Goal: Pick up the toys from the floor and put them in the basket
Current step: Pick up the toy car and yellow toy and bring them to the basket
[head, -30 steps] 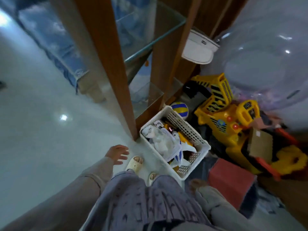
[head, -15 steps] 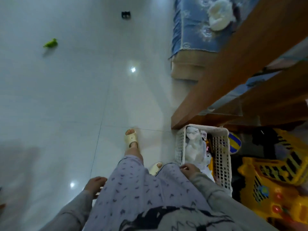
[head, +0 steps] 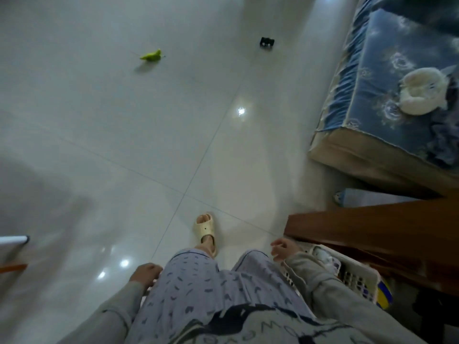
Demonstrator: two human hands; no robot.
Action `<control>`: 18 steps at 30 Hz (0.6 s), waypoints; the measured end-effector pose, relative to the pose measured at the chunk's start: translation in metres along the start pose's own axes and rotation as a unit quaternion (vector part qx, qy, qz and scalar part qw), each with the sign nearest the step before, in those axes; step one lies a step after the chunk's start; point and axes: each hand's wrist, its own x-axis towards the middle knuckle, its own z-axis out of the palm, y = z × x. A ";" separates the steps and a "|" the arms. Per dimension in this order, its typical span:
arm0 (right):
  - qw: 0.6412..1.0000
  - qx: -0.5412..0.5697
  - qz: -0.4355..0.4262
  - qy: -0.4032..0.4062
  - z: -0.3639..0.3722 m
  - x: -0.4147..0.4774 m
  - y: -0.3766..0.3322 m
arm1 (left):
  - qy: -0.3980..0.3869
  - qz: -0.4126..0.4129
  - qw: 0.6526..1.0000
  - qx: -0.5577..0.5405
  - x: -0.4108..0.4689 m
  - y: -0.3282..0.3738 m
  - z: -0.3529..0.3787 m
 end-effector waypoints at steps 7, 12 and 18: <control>0.997 0.042 0.047 0.040 -0.015 0.029 -0.041 | -0.032 0.091 0.992 0.078 0.047 0.146 -0.036; 0.994 0.069 0.073 0.041 -0.048 0.046 -0.072 | -0.060 0.121 0.989 0.065 0.051 0.243 -0.026; 0.994 0.068 0.084 0.026 -0.100 0.102 -0.130 | -0.071 0.115 0.988 0.078 0.074 0.335 -0.002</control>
